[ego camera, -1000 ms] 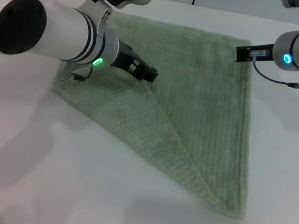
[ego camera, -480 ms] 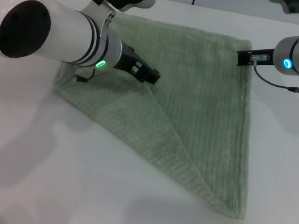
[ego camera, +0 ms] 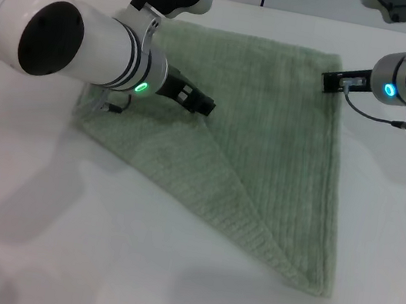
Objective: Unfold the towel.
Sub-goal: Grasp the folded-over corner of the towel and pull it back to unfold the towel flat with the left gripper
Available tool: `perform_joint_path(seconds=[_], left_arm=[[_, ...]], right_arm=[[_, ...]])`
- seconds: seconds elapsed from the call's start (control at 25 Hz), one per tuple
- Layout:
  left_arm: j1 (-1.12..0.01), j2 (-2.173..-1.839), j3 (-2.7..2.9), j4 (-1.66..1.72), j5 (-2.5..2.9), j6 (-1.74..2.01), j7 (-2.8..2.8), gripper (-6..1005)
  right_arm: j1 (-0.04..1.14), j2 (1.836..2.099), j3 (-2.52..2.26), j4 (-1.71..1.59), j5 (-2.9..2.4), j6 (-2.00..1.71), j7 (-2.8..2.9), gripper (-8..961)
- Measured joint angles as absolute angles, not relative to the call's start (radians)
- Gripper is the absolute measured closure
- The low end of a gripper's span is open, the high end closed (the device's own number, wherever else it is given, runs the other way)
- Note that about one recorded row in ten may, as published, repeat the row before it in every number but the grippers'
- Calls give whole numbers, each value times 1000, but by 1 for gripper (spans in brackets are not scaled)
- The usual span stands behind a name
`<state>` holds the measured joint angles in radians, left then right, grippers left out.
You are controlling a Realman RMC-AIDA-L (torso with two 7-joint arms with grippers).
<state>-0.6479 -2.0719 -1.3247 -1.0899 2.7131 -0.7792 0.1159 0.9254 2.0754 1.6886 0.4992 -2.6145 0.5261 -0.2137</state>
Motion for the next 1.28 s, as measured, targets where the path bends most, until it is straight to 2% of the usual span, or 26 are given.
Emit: perform_joint_path(seconds=[1.28], left_arm=[[-667,-2071,-1348,-935,2724,-604,69,323]], right_arm=[[934,2076,1677,497,-2614,522,-215,955]])
